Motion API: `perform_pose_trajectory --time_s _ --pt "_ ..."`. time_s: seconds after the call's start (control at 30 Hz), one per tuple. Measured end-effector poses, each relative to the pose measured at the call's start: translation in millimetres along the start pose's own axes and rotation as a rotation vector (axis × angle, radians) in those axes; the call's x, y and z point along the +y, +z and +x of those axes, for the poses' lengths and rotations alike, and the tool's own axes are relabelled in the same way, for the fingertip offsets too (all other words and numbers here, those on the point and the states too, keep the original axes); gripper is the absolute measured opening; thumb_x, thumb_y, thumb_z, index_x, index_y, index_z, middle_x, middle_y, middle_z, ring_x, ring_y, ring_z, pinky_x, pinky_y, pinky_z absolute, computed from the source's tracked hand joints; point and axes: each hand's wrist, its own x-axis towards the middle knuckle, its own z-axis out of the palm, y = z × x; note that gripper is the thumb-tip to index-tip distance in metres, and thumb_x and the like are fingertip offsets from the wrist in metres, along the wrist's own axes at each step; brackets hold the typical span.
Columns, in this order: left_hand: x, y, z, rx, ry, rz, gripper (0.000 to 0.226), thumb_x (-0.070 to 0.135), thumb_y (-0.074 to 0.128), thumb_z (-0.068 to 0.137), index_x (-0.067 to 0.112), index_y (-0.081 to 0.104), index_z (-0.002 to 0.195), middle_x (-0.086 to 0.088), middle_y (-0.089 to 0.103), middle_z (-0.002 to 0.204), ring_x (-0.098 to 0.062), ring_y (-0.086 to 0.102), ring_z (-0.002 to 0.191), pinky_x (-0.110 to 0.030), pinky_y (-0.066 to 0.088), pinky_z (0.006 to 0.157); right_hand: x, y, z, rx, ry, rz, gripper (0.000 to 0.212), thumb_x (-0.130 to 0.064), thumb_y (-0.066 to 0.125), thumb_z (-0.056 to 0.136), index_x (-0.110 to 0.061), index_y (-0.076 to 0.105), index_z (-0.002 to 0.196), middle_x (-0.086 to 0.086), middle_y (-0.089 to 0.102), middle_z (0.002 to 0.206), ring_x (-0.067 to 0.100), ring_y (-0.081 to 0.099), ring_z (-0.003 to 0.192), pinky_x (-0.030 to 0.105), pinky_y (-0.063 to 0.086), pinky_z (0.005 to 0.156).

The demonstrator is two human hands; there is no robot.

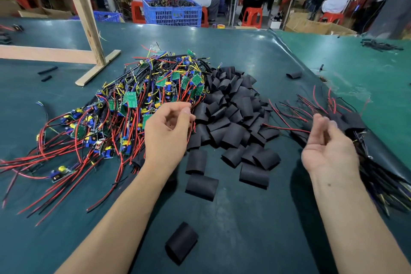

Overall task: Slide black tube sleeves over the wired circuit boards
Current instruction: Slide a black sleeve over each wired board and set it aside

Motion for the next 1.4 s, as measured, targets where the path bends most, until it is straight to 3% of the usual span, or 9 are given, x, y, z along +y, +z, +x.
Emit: perform_pose_trajectory --time_s 0.1,0.23,0.4,0.53,0.8,0.93,1.1,1.23,1.4 --pt "0 -3 -1 -0.041 0.080 0.183 0.014 0.017 0.061 0.095 0.027 0.069 0.092 0.010 0.071 0.077 -0.003 0.061 0.067 -0.012 0.046 0.063 -3 -1 3 0.024 0.096 0.043 0.018 -0.018 0.050 0.103 -0.002 0.053 0.095 0.015 0.067 0.088 0.024 0.074 0.084 0.020 0.056 0.057" --pt "-6 -11 2 -0.015 0.315 0.622 0.011 0.018 0.063 0.092 0.017 0.073 0.097 0.004 0.071 0.093 -0.020 0.057 0.092 -0.029 0.043 0.085 -4 -2 -3 -0.010 0.282 -0.024 0.045 -0.038 0.037 0.106 0.005 0.052 0.103 0.017 0.072 0.090 0.025 0.075 0.069 0.018 0.053 0.050" --pt "-15 -17 9 0.004 0.266 0.773 0.015 0.021 0.064 0.091 0.012 0.072 0.099 -0.005 0.069 0.101 -0.031 0.055 0.104 -0.042 0.043 0.091 -2 5 -15 -0.042 0.340 0.067 0.011 -0.005 0.050 0.099 0.002 0.058 0.101 0.012 0.072 0.087 0.019 0.074 0.066 0.015 0.050 0.048" --pt "-22 -15 11 0.040 0.241 0.855 0.024 0.022 0.062 0.092 0.010 0.069 0.112 -0.011 0.061 0.115 -0.033 0.051 0.110 -0.040 0.036 0.094 19 5 -27 -0.175 0.462 -0.394 0.015 -0.009 0.054 0.095 -0.008 0.068 0.090 -0.003 0.069 0.070 0.005 0.062 0.053 0.012 0.040 0.040" --pt "-24 -23 23 0.110 0.194 0.771 0.022 0.023 0.063 0.094 0.010 0.071 0.109 -0.009 0.071 0.102 -0.033 0.057 0.100 -0.039 0.042 0.086 42 -2 -37 -0.461 0.225 -0.926 0.013 -0.010 0.059 0.094 -0.014 0.072 0.093 -0.001 0.073 0.072 0.008 0.059 0.053 0.018 0.042 0.042" --pt "-22 -47 38 0.393 0.267 0.882 0.029 0.021 0.060 0.093 0.006 0.068 0.117 -0.020 0.064 0.114 -0.042 0.054 0.105 -0.044 0.038 0.092 45 -2 -38 -0.474 0.098 -0.995 0.014 -0.009 0.059 0.096 -0.015 0.070 0.092 0.000 0.072 0.069 0.010 0.058 0.052 0.019 0.041 0.039" --pt "-33 -58 48 0.266 0.159 0.804 0.035 0.029 0.062 0.095 0.010 0.066 0.125 -0.014 0.069 0.114 -0.036 0.062 0.104 -0.041 0.046 0.091 46 -3 -36 -0.498 0.064 -0.990 0.011 -0.012 0.059 0.096 -0.017 0.068 0.095 0.002 0.071 0.069 0.011 0.057 0.051 0.020 0.041 0.040" --pt "-29 -55 47 0.373 0.123 0.662 0.037 0.023 0.066 0.088 0.014 0.062 0.124 -0.005 0.071 0.109 -0.025 0.065 0.102 -0.034 0.043 0.094 47 -4 -36 -0.534 0.031 -1.000 0.011 -0.012 0.060 0.095 -0.016 0.070 0.092 0.002 0.070 0.068 0.011 0.056 0.050 0.020 0.040 0.039" --pt "-9 -46 37 0.491 0.610 0.609 0.028 0.004 0.064 0.083 0.007 0.067 0.111 -0.010 0.068 0.098 -0.015 0.059 0.081 -0.002 0.033 0.083 46 -4 -35 -0.562 0.032 -1.002 0.012 -0.011 0.060 0.095 -0.015 0.071 0.091 0.002 0.070 0.068 0.012 0.057 0.050 0.020 0.042 0.039"
